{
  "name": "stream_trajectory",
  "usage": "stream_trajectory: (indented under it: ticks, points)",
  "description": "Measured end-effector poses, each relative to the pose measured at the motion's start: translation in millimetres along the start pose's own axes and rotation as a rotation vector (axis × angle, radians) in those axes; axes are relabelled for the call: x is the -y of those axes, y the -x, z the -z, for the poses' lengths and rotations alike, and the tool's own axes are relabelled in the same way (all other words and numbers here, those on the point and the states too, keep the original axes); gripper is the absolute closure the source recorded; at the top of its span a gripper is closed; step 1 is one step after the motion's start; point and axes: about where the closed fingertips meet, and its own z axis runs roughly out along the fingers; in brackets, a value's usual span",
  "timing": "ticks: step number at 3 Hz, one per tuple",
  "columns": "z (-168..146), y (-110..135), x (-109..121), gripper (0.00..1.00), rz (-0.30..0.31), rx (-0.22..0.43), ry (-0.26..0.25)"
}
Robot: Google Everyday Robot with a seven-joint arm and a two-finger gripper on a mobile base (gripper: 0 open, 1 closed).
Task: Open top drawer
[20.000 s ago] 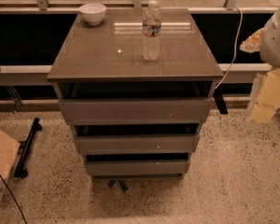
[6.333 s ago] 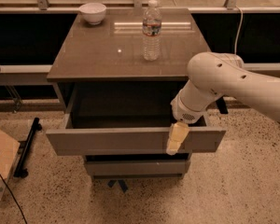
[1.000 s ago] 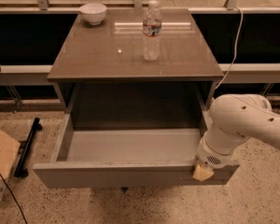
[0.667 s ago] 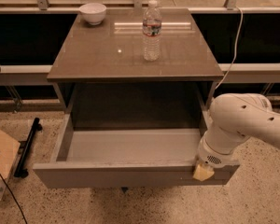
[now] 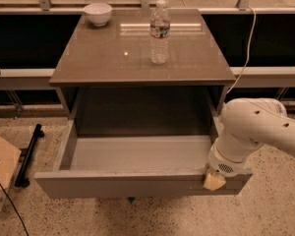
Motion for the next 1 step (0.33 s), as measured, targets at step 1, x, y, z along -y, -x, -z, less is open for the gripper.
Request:
stream_trajectory:
  ticks: [1]
  points:
    - [0.4, -0.3, -0.5, 0.33, 0.0, -0.001, -0.001]
